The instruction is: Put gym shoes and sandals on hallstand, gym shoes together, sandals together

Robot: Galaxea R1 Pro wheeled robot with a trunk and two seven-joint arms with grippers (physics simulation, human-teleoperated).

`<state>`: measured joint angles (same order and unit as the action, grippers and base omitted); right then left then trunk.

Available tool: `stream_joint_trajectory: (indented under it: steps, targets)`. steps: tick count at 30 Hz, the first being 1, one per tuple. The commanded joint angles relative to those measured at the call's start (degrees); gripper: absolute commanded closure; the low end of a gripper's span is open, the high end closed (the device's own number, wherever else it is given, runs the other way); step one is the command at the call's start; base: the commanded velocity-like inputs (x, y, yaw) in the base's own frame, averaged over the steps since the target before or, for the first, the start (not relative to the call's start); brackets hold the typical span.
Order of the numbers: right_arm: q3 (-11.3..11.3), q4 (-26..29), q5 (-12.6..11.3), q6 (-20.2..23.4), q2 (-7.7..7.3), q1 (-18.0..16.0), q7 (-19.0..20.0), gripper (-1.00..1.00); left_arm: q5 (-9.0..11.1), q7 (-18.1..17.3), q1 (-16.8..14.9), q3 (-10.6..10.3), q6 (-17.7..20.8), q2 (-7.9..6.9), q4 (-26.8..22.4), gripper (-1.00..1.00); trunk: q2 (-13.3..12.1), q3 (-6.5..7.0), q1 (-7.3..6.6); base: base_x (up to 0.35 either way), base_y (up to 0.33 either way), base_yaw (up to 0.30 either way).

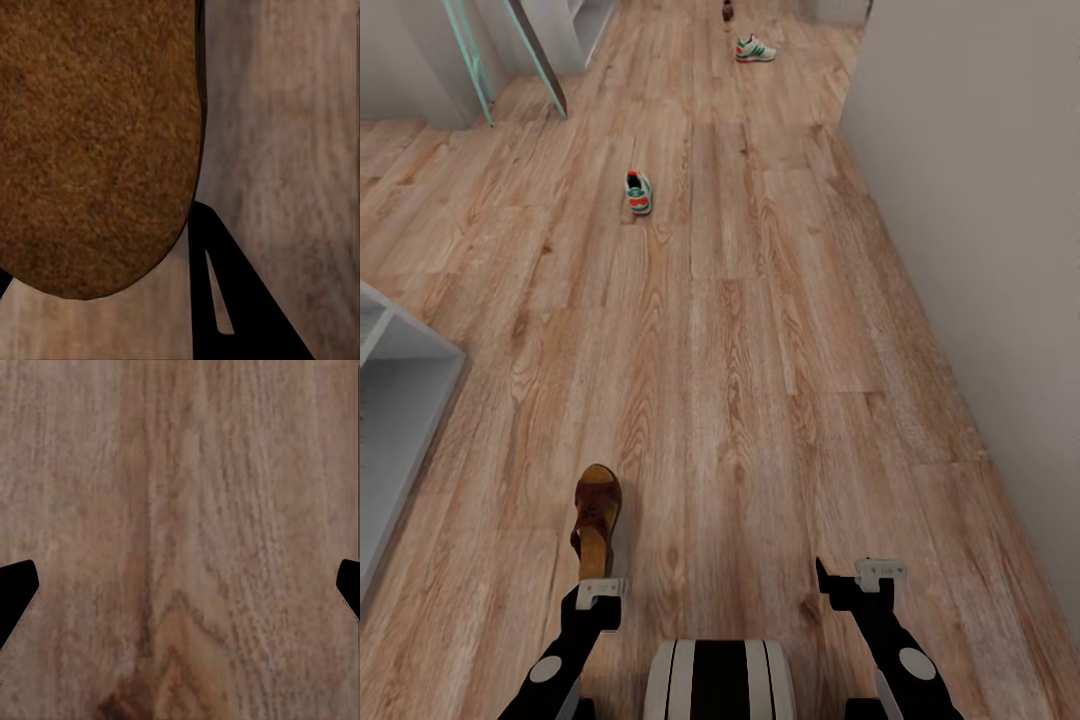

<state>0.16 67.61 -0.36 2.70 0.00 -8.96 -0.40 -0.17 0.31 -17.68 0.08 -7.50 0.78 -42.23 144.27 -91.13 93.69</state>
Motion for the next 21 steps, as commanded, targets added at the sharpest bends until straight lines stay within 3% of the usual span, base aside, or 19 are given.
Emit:
stream_joint_trajectory:
  steps: [1, 5, 6, 13, 18, 21]
  targets:
    - [0.02, 0.1, -0.01, 0.28, 0.0, 0.0, -0.04, -1.0, -0.01, 0.04, -0.01, 0.01, 0.19, 0.03, -0.25, 1.0, -0.01, 0.2, -0.03, 0.0, 0.0, 0.0]
    - [0.09, 0.29, 0.44, 0.28, 0.01, 0.0, -0.07, -1.0, -0.01, -0.01, -0.02, 0.01, 5.92, 0.04, -3.32, 1.0, -0.06, 1.09, -0.13, 0.0, 0.0, 0.0]
    - [0.1, 0.42, 0.5, 0.29, 0.01, 0.04, -0.05, -1.0, -0.01, -0.07, -0.02, 0.01, 9.82, -0.07, -5.86, 1.0, -0.07, 1.35, -0.16, 0.0, 0.0, 0.0]
    - [0.08, 0.3, 0.07, 0.1, 0.0, 0.08, 0.0, -1.0, 0.01, -0.07, -0.02, 0.01, 12.67, 0.33, -12.57, 1.0, -0.17, 3.46, -0.34, 0.0, 0.0, 0.0]
    - [0.1, 0.31, 0.07, 0.1, 0.0, 0.09, -0.04, -1.0, 0.18, -0.2, -0.06, -0.34, 20.82, 0.73, -20.0, 1.0, -0.23, 5.03, -0.47, 0.0, 0.0, 0.0]
    - [0.12, 0.28, 0.03, 0.11, 0.0, 0.09, 0.01, -1.0, 0.26, -0.3, -0.06, -0.55, 23.02, 1.02, -22.66, 1.0, -0.27, 5.98, -0.55, 0.0, 0.0, 0.0]
